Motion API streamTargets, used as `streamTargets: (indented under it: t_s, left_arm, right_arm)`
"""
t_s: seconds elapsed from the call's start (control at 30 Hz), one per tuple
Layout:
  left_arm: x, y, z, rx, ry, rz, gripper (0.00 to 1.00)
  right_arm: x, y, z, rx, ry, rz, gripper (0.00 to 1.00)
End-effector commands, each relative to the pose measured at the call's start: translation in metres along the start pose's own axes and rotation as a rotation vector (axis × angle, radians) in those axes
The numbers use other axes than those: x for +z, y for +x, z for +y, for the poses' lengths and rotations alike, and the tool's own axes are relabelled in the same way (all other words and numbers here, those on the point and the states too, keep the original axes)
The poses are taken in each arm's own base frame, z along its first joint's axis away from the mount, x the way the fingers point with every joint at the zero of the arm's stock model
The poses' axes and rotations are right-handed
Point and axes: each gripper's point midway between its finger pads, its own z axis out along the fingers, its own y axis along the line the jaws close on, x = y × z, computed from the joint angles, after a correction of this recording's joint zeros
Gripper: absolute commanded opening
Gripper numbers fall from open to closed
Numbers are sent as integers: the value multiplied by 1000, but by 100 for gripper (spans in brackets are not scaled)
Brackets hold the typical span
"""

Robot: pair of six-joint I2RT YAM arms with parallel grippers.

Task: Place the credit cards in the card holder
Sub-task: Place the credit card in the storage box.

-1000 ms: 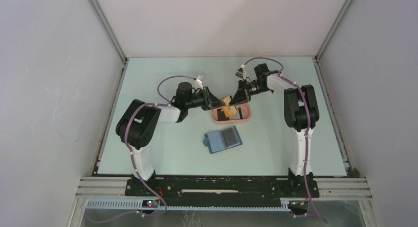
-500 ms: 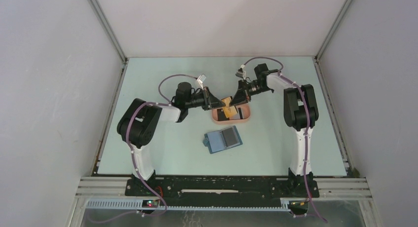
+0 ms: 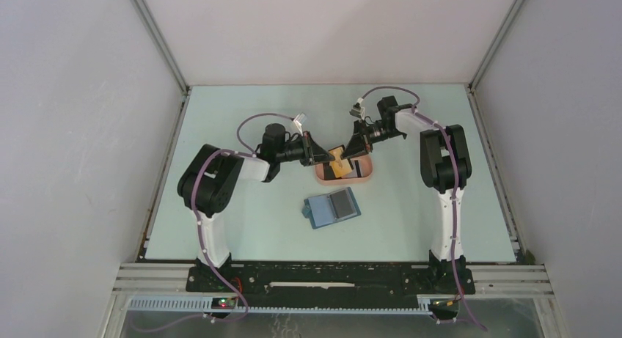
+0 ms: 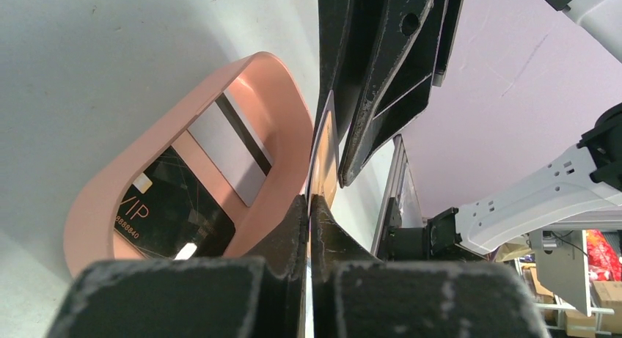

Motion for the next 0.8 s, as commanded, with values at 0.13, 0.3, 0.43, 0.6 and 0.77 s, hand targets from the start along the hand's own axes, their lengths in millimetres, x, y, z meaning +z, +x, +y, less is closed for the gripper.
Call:
streamTargets:
  t_s: [0.13, 0.3, 0.43, 0.6, 0.77]
  left_arm:
    - [-2, -12, 21, -3, -57, -25, 0]
    - [-2, -12, 23, -10, -61, -26, 0]
    - [-3, -14, 24, -12, -60, -28, 0]
    - [-4, -14, 26, -17, -62, -29, 0]
    - [-4, -14, 28, -22, -63, -26, 0]
  right_arm:
    - [-9, -14, 18, -17, -67, -31, 26]
    - [-9, -13, 14, -6, -61, -30, 25]
    - [-10, -13, 11, 4, -56, -30, 23]
    - [-12, -13, 8, 13, -57, -34, 23]
    - [-12, -12, 6, 20, -59, -34, 23]
